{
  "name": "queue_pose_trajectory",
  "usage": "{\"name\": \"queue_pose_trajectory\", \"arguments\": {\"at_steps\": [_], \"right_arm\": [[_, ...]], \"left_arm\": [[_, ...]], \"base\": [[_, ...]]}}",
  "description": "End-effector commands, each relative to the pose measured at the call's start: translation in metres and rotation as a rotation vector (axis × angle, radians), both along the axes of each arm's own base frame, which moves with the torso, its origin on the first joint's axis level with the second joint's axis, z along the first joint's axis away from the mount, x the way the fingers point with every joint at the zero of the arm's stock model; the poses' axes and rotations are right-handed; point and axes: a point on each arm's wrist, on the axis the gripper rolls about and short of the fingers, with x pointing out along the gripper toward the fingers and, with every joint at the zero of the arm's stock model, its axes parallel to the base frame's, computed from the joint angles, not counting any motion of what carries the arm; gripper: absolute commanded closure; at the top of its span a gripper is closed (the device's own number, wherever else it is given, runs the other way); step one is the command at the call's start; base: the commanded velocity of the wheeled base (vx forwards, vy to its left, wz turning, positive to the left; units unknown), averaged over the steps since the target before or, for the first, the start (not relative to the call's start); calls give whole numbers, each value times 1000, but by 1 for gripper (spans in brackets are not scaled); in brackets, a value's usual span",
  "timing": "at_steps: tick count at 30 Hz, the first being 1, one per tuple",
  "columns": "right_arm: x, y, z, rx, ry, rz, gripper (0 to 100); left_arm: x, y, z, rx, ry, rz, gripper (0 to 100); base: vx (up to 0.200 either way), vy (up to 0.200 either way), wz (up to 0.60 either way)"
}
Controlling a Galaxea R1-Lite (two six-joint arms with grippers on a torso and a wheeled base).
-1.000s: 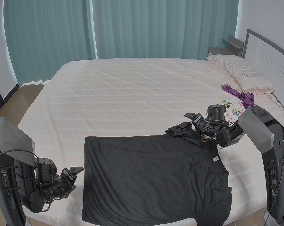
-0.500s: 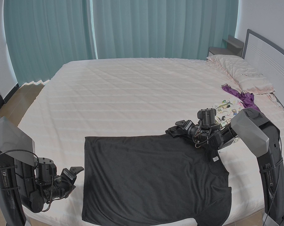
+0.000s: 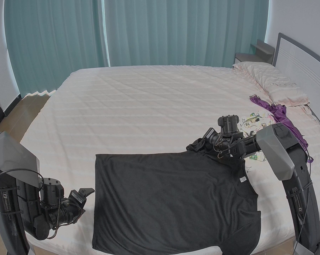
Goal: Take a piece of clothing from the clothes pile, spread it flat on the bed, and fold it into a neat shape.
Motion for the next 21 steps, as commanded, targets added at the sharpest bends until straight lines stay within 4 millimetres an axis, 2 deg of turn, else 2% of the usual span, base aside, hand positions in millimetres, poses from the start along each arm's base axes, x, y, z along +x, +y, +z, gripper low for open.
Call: {"name": "queue_pose_trajectory", "arguments": {"at_steps": [1,3,6,15,21], "right_arm": [[17,-5,19,50,-82,-51,100],[23,-7,33,76,-138,-67,100],[24,-8,31,63,-148,-81,100],[27,-12,46,55,-269,-77,100],[28,-15,38,-32,-268,-23,100]], "left_arm": [[1,0,1,-3,-16,0,0],[1,0,1,-3,-16,1,0],[1,0,1,-3,-16,0,0],[1,0,1,-4,-14,2,0],[1,0,1,-3,-16,1,0]], "base": [[0,0,0],[0,0,0],[0,0,0],[0,0,0],[0,0,0]]}}
